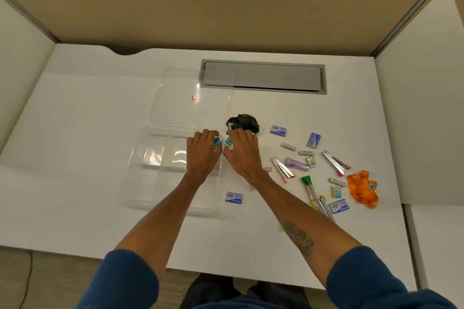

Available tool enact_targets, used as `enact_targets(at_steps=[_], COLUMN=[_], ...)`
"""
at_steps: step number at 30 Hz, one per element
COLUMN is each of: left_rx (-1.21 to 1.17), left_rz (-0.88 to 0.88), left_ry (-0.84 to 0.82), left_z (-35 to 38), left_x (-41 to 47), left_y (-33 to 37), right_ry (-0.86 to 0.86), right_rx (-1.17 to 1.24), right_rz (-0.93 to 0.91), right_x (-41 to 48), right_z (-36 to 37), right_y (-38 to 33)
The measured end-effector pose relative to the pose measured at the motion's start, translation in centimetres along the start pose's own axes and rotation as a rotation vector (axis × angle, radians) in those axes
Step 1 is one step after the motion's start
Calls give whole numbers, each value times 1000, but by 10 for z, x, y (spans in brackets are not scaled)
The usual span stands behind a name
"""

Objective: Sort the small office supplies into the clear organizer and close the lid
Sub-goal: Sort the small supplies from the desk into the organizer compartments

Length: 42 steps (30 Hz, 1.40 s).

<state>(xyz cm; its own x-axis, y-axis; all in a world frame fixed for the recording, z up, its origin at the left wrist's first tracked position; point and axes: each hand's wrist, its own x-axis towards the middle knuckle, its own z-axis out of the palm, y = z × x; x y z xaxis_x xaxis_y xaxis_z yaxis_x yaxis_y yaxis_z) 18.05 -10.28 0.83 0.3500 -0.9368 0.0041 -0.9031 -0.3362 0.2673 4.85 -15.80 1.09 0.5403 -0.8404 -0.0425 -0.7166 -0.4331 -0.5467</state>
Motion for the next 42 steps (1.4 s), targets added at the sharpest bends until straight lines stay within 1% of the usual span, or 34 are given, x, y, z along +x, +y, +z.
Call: enact_targets(at_steps=[3,8,10,13,17,20,22,27,29,31,34,37,42], left_rx=[27,63,86,83,15,-18,-13,-27,-52,-67,-61,-68,-84], left_rz=[-53,-106,-106,-100,-74,7,66,184,235,263,302,313,345], left_ry=[-24,-107,-119,-78,-24,-31,-67,-160,-192,-239,-287,-281,-327], left_z=[-6,-11,-12,-11,-8,-2,5,30,40,49,64,69,83], left_x=[-12,-25,-27,-28,-24,-19,-16,-15,-16,-17,-21,-22,-27], left_y=[-23,-44,-46,-41,-17,11,33,94,119,145,188,205,236], right_ry=[-40,-106,-99,-42,38,66,95,205,210,207,258,285,265], right_rx=[-9,-44,-27,0,15,-5,-57,-75,-123,-167,-229,-269,-295], right_rz=[-74,-117,-131,-111,17,156,212,336,384,469,610,646,688], right_x=[-4,-10,-13,-17,-21,-29,-38,-74,-92,-112,-144,-162,-181], right_z=[14,28,28,24,11,-4,-15,-48,-59,-68,-81,-83,-84], right_y=[-18,-29,-30,-29,-10,18,40,103,128,153,188,199,216])
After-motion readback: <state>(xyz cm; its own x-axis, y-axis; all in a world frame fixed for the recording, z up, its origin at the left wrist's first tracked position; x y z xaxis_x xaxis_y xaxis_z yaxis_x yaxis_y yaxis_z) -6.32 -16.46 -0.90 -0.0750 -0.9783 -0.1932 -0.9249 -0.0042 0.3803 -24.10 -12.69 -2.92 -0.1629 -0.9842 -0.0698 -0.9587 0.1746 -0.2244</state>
